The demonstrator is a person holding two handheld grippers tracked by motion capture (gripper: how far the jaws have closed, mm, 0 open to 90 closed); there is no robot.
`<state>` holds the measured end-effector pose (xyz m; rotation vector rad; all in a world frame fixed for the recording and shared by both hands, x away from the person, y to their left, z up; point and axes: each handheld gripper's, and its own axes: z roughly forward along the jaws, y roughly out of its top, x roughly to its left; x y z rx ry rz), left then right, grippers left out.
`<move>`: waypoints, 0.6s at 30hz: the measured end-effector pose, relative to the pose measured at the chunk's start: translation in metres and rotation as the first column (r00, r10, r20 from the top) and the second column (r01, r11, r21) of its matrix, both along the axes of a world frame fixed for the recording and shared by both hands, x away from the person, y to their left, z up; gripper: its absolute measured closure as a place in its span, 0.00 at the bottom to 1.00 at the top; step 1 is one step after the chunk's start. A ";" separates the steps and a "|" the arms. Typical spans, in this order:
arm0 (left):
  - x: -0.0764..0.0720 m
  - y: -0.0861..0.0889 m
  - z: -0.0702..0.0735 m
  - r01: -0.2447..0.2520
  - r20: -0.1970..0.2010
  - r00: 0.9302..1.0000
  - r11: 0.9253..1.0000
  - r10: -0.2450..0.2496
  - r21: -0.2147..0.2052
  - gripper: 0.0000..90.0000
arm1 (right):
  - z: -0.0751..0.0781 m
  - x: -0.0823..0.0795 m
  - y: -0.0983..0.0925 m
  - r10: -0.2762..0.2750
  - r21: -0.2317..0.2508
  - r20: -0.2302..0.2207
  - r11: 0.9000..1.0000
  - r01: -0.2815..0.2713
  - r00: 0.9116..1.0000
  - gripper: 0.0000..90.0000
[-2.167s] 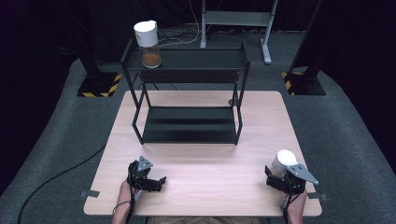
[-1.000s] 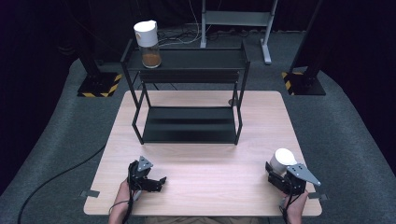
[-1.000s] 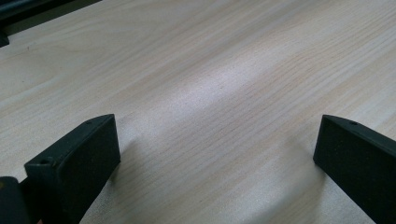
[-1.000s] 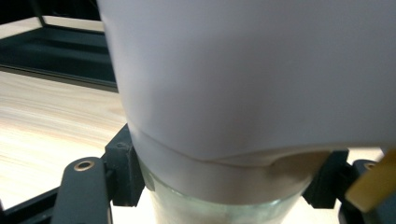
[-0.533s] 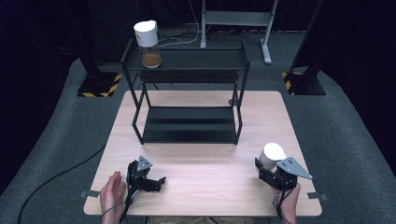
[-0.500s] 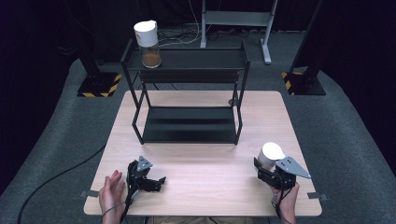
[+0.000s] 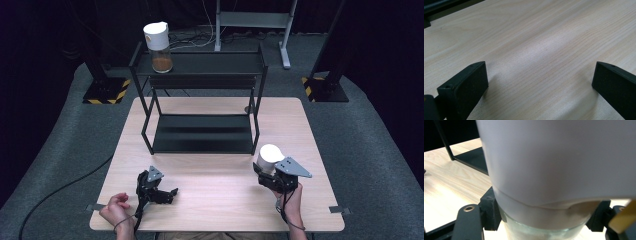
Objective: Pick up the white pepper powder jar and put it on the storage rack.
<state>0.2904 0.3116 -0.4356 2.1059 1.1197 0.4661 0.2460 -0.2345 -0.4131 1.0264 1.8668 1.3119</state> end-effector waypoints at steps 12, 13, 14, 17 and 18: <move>-0.004 0.001 0.000 -0.006 -0.001 1.000 1.000 0.006 -0.002 0.00 | 0.012 0.020 0.014 0.045 0.009 0.001 0.999 -0.045 0.999 0.33; -0.004 0.001 0.000 -0.005 0.000 1.000 1.000 0.005 -0.001 0.00 | 0.013 0.022 0.015 0.048 0.008 0.000 0.999 -0.048 0.999 0.33; -0.004 0.002 0.000 -0.003 -0.001 1.000 1.000 0.003 0.002 0.00 | 0.013 0.024 0.016 0.052 0.006 0.000 0.999 -0.052 0.999 0.33; -0.004 0.002 0.000 -0.004 0.000 1.000 1.000 0.004 -0.001 0.00 | 0.013 0.028 0.021 0.056 -0.004 -0.005 0.998 -0.056 0.998 0.33; -0.005 0.002 0.000 -0.005 0.000 1.000 1.000 0.005 -0.002 0.00 | 0.013 0.028 0.022 0.057 -0.005 -0.003 0.998 -0.057 0.998 0.33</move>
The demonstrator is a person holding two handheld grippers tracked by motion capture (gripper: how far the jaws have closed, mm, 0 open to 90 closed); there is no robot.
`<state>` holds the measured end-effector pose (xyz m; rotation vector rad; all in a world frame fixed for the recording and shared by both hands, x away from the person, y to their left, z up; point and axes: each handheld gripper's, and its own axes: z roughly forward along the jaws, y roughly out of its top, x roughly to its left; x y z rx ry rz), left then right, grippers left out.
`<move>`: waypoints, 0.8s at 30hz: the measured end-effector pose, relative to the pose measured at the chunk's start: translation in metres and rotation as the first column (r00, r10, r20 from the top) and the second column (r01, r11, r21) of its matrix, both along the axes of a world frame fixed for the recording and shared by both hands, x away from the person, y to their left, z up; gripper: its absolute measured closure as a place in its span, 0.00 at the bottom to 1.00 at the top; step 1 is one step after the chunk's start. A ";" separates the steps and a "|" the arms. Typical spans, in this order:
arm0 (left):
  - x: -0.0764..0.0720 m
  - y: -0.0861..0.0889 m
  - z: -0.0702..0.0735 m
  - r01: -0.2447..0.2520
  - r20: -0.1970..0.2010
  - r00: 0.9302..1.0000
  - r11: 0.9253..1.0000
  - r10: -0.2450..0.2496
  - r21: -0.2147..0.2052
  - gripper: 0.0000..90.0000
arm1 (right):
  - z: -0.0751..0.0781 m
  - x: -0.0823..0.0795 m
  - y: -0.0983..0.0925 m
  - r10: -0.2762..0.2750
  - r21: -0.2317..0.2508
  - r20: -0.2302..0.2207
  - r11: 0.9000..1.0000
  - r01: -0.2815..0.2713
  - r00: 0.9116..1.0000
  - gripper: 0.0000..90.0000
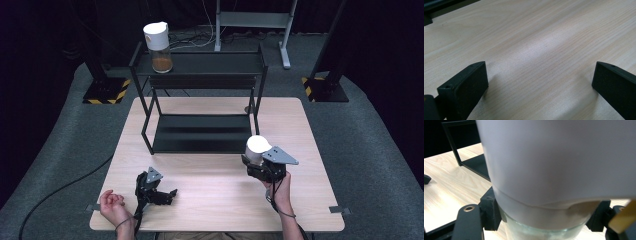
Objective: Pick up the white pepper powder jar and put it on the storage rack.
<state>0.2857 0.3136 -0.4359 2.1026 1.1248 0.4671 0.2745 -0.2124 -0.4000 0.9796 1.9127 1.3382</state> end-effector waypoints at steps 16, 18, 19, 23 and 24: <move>-0.001 0.000 0.000 0.001 0.000 1.000 1.000 -0.001 0.003 0.00 | 0.006 0.028 0.012 0.026 0.001 -0.020 1.000 -0.026 0.999 0.33; -0.001 0.000 0.000 -0.003 0.000 1.000 1.000 0.003 0.002 0.00 | 0.008 0.032 0.014 0.031 -0.001 -0.021 1.000 -0.031 0.999 0.33; -0.001 -0.001 0.000 -0.003 0.000 1.000 1.000 0.003 0.001 0.00 | 0.009 0.034 0.014 0.032 -0.001 -0.022 0.999 -0.032 0.999 0.33; -0.001 -0.001 0.000 -0.004 0.000 1.000 1.000 0.004 0.000 0.00 | 0.012 0.040 0.016 0.037 0.003 -0.021 0.999 -0.037 0.999 0.33; -0.001 -0.001 0.000 -0.004 0.000 1.000 1.000 0.004 -0.001 0.00 | 0.013 0.041 0.016 0.037 0.005 -0.021 0.999 -0.037 0.999 0.33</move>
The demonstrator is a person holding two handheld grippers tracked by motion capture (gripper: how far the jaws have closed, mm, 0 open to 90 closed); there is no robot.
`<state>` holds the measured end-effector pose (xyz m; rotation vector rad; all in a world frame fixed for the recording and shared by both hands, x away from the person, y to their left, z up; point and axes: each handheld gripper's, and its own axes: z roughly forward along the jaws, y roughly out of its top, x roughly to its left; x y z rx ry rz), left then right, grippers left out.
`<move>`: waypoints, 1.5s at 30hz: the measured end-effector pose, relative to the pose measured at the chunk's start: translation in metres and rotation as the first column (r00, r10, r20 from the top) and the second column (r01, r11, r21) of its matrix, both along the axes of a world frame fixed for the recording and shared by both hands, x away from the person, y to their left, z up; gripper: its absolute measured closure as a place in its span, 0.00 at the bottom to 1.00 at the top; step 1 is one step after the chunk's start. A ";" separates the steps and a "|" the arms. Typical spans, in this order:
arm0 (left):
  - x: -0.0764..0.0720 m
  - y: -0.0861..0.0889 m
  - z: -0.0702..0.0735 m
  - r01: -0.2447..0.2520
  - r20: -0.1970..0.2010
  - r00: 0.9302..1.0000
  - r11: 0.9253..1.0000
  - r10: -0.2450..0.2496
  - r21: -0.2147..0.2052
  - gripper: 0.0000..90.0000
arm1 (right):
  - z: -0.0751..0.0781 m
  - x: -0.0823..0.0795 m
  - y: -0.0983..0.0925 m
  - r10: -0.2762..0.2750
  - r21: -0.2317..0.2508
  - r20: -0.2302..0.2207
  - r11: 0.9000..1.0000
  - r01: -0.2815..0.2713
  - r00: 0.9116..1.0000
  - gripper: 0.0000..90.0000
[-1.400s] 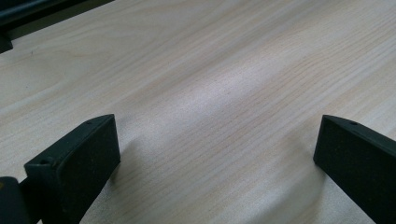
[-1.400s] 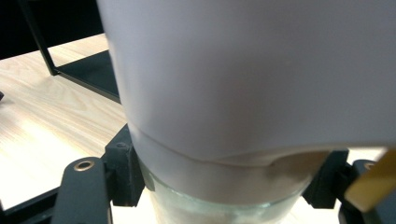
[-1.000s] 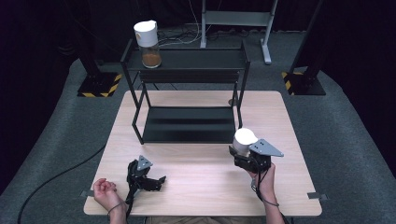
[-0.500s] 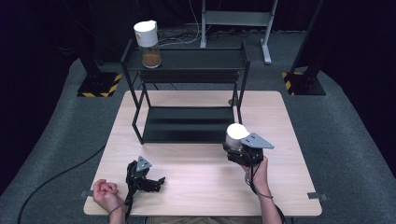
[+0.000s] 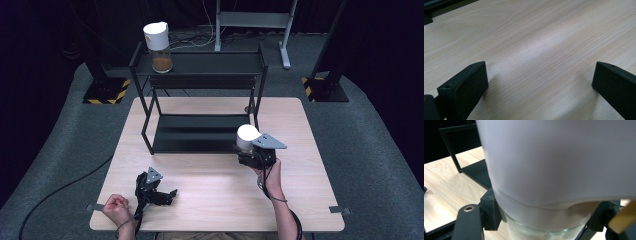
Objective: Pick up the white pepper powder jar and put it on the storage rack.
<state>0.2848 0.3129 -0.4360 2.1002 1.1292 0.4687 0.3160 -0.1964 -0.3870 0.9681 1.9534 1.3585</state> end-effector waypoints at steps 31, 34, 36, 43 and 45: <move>0.000 -0.002 0.000 -0.007 0.000 1.000 1.000 0.007 0.002 0.00 | 0.039 0.028 0.001 0.004 0.008 0.035 1.000 -0.005 0.999 0.33; 0.000 -0.002 0.000 -0.006 0.000 1.000 1.000 0.006 0.002 0.00 | 0.044 0.030 0.000 0.002 0.008 0.039 1.000 -0.002 0.999 0.33; 0.000 -0.002 0.000 -0.006 0.000 1.000 1.000 0.006 0.002 0.00 | 0.048 0.031 -0.002 0.002 0.010 0.038 1.000 -0.002 0.999 0.33; 0.000 -0.002 0.000 -0.007 0.000 1.000 1.000 0.007 0.002 0.00 | 0.060 0.034 -0.006 0.000 0.016 0.050 1.000 -0.001 0.999 0.33; 0.000 -0.002 0.000 -0.007 0.000 1.000 1.000 0.007 0.002 0.00 | 0.063 0.034 -0.006 -0.002 0.015 0.054 1.000 0.001 0.999 0.33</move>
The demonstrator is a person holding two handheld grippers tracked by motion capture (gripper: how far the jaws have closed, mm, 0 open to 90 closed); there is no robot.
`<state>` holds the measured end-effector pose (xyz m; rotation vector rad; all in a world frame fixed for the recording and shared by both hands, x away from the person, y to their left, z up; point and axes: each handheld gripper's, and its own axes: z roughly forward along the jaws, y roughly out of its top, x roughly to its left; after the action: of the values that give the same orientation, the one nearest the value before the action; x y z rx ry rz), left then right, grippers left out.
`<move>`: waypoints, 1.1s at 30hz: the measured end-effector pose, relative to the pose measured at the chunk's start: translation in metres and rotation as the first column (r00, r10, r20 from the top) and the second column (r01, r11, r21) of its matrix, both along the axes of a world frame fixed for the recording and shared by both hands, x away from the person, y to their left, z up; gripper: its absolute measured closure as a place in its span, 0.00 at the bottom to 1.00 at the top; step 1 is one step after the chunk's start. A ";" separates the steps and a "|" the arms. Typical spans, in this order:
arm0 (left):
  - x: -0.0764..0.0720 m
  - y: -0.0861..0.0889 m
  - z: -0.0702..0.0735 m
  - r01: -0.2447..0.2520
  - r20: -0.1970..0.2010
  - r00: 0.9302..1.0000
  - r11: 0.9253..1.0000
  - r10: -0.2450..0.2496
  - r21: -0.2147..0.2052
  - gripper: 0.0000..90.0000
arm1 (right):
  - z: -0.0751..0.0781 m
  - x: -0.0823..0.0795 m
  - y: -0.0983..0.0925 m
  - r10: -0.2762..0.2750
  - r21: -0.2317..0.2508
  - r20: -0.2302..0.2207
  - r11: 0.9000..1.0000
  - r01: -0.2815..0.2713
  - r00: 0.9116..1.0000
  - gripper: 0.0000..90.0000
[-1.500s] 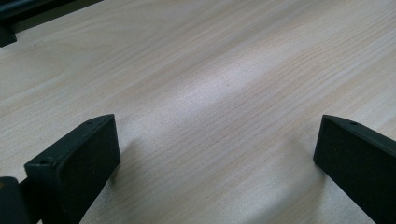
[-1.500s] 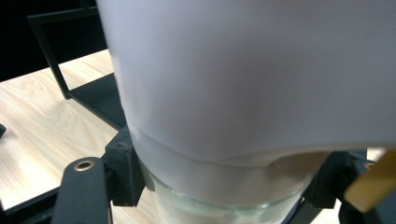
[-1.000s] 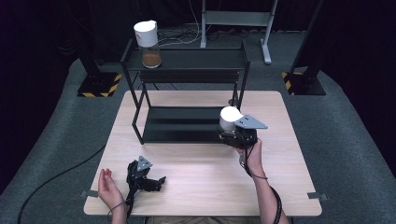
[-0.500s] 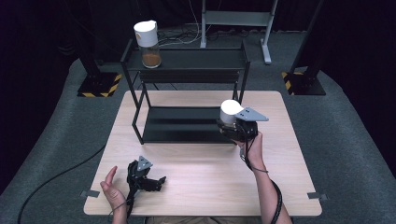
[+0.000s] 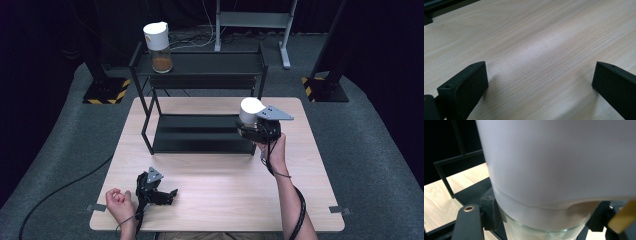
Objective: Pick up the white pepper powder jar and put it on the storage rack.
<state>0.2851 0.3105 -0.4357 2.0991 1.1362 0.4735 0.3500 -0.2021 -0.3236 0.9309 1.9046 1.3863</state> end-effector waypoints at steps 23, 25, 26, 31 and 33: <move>0.000 0.000 0.000 -0.001 -0.001 1.000 1.000 0.001 0.002 0.00 | 0.049 0.011 -0.001 0.003 -0.005 0.029 1.000 -0.003 1.000 0.33; 0.000 0.000 0.000 -0.002 0.000 1.000 1.000 0.002 0.000 0.00 | 0.053 0.012 -0.001 0.004 -0.006 0.027 1.000 -0.004 1.000 0.33; 0.000 0.000 0.000 -0.002 0.000 1.000 1.000 0.002 0.000 0.00 | 0.054 0.013 -0.001 0.003 -0.007 0.028 1.000 -0.003 1.000 0.33; 0.000 0.000 0.000 0.000 -0.001 1.000 1.000 0.000 0.003 0.00 | 0.062 0.017 -0.001 0.009 -0.010 0.025 1.000 -0.009 1.000 0.33; 0.000 0.000 0.000 -0.002 -0.001 1.000 1.000 0.002 0.000 0.00 | 0.065 0.019 0.000 0.010 -0.012 0.023 1.000 -0.010 1.000 0.33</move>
<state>0.2847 0.3102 -0.4356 2.0987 1.1389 0.4741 0.3689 -0.2024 -0.2581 0.8970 1.9011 1.3844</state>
